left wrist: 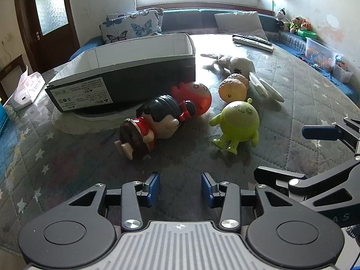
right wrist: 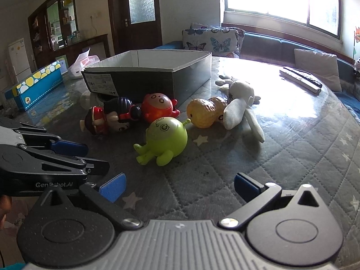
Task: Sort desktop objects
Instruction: 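Move the left gripper toward the green alien toy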
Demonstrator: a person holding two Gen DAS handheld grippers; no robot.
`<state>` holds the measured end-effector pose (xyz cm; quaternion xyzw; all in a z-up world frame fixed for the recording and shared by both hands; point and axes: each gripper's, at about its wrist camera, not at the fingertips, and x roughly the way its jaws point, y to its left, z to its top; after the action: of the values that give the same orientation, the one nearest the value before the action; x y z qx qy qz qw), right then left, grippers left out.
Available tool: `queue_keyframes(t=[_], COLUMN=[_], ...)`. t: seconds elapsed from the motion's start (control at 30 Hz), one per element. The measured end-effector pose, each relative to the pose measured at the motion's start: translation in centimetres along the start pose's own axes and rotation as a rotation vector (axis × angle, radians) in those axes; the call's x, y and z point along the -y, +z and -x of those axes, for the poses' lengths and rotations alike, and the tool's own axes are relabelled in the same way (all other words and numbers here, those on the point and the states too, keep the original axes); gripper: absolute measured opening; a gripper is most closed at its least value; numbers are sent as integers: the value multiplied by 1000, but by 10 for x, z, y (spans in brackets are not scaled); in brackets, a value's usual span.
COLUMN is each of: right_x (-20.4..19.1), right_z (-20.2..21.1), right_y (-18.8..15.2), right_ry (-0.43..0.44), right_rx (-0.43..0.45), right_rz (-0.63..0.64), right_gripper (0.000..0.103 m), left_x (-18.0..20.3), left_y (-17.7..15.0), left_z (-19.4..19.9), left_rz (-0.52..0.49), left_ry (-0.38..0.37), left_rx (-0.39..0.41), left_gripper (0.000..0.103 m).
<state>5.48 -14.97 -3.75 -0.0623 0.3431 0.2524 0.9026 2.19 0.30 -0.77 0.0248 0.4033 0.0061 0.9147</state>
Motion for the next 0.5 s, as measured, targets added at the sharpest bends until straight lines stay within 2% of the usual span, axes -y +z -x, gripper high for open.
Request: queue_keyframes(t=[0.5], right_x=[8], right_z=[-12], right_y=[8], right_ry=[1], right_rx=[-12], right_rz=[-16], right_gripper=[103], left_x=[-4], left_y=[15], left_z=[-9], left_rz=[1], left_ry=[-33], left_rx=[-4], left_gripper=[42])
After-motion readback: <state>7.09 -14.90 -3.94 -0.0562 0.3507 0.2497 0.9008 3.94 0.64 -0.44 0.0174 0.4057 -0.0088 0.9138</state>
